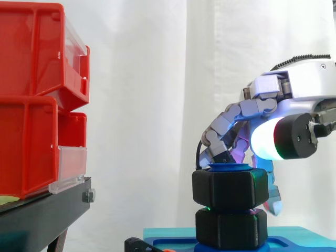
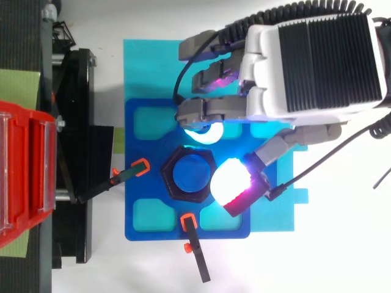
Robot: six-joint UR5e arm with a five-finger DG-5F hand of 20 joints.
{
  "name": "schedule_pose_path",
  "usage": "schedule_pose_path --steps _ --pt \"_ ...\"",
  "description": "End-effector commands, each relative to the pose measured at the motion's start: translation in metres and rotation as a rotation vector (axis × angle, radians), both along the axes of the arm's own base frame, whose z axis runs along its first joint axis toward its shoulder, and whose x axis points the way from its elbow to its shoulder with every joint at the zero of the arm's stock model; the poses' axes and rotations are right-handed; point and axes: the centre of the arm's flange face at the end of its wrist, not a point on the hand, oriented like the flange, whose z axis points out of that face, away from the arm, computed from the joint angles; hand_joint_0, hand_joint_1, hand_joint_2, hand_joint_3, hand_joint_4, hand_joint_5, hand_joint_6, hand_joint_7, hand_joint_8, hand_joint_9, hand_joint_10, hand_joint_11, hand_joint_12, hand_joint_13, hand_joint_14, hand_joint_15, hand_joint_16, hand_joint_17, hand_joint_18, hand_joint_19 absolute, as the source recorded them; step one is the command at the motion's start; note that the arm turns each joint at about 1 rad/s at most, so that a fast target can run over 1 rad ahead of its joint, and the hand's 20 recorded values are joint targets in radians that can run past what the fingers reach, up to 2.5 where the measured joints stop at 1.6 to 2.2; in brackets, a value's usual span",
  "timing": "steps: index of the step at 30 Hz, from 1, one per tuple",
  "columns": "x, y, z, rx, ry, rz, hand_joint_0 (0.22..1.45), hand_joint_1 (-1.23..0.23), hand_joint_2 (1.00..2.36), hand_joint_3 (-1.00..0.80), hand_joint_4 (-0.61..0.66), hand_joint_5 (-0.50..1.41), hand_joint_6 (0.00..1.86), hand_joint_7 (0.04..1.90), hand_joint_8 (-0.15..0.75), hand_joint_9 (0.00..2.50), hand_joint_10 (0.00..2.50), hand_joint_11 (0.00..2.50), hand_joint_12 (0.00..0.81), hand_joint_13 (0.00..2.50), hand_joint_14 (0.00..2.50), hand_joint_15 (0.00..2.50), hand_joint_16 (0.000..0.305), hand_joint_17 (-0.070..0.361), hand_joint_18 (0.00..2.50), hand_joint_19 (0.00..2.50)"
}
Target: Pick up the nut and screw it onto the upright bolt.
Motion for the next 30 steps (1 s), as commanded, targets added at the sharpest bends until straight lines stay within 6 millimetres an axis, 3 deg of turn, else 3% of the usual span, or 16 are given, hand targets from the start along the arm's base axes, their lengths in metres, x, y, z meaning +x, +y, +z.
schedule_pose_path --steps 1,6,7,9,10,14,20,30 --pt "0.002 -0.009 0.009 0.002 -0.02 -0.001 0.52 -0.29 1.0 -0.5 0.03 0.04 0.71 1.11 0.25 1.74 0.01 0.33 0.135 1.09 0.0 0.08 0.012 0.027 0.68 0.07" --pt "0.005 -0.015 0.022 0.002 -0.046 0.015 0.51 -0.27 1.0 -0.5 0.04 0.03 0.7 1.17 0.263 1.8 0.01 0.44 0.145 1.16 0.01 0.14 0.016 0.035 0.69 0.06" --pt "0.007 -0.017 0.028 0.002 -0.058 0.023 0.51 -0.27 1.0 -0.5 0.05 0.03 0.67 1.22 0.263 1.77 0.02 0.44 0.146 1.15 0.01 0.15 0.017 0.037 0.67 0.06" --pt "0.007 -0.017 0.031 0.003 -0.063 0.033 0.5 -0.25 1.0 -0.5 0.1 0.03 0.51 1.53 0.26 1.64 0.01 0.39 0.176 1.03 0.0 0.11 0.02 0.045 0.6 0.02" --pt "0.008 -0.017 0.035 0.003 -0.071 0.039 0.5 -0.25 1.0 -0.5 0.11 0.03 0.5 1.51 0.26 1.6 0.01 0.38 0.178 1.0 0.0 0.11 0.022 0.049 0.58 0.03" --pt "0.01 -0.016 0.036 0.001 -0.079 0.043 0.5 -0.24 1.0 -0.5 0.16 -0.02 0.5 1.19 0.254 1.45 0.01 0.33 0.197 0.89 0.0 0.09 0.029 0.065 0.53 0.06" --pt "0.017 -0.008 0.043 0.003 -0.144 0.055 0.48 -0.21 1.0 -0.5 0.25 -0.07 0.5 0.88 0.212 1.17 0.0 0.1 0.233 0.62 0.0 0.01 0.035 0.078 0.3 0.0" --pt "0.019 0.011 0.038 0.005 -0.146 0.073 0.47 -0.17 1.0 -0.5 0.21 -0.13 0.5 0.69 0.207 0.86 0.0 0.0 0.276 0.38 0.0 0.0 0.041 0.092 0.03 0.0"
